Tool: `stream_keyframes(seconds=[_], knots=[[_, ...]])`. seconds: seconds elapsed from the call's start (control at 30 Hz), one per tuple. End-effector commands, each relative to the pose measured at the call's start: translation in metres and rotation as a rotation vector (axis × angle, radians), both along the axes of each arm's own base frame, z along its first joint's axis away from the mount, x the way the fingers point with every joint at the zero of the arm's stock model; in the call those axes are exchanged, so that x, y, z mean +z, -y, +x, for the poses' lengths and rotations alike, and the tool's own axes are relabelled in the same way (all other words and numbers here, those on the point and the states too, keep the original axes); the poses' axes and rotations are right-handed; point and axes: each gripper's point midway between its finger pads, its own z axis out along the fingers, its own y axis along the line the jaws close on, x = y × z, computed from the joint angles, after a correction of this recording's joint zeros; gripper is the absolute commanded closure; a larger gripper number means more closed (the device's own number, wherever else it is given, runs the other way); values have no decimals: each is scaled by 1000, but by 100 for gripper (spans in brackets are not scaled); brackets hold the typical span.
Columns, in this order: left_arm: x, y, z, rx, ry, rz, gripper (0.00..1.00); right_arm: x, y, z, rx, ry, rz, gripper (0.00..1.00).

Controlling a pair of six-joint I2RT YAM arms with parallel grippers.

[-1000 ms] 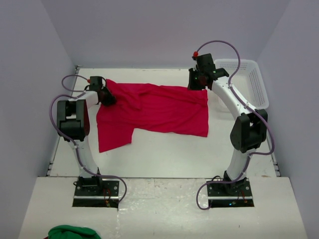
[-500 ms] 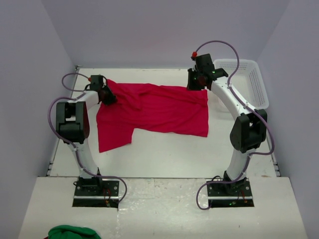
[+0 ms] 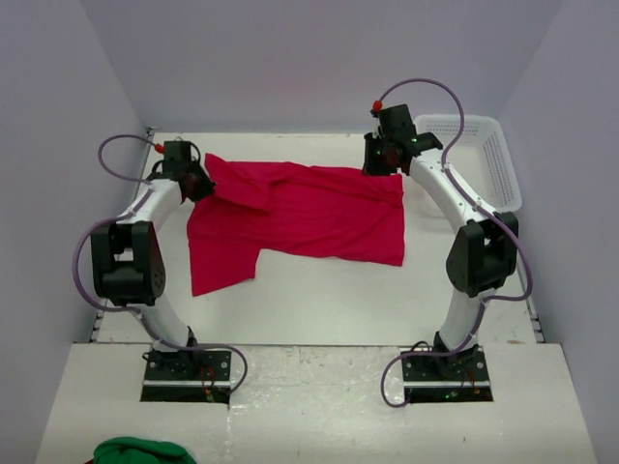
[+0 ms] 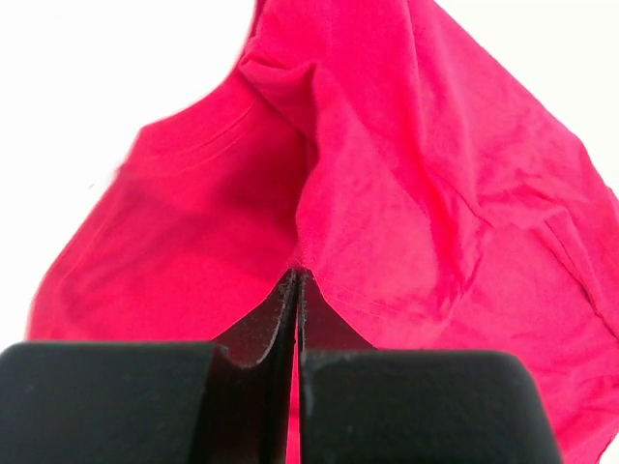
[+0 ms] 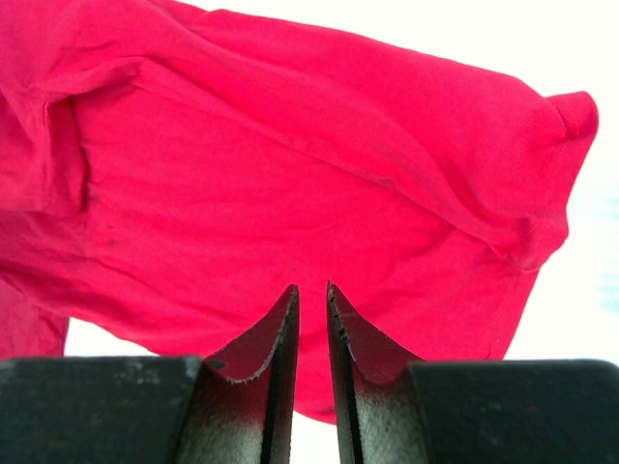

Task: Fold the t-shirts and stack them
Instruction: Fold the flattened tshirt in 1/3 of the way

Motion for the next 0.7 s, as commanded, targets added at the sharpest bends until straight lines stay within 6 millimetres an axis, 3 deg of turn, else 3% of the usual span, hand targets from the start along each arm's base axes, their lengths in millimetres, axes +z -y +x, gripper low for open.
stream_keyframes(seconds=[0.0,0.2,0.5,0.67], knots=[[14,-9,-18,41,-1,54,100,24,-3,-1,12,53,24,80],[13,-3,-29,29,-22,28,100,26,-3,-3,14,59,26,80],[13,-5,-60,43,-28,56,100,28,-4,-4,15,57,26,80],[1,-10,-70,54,-61,80,100,29,-4,-5,17,57,26,80]])
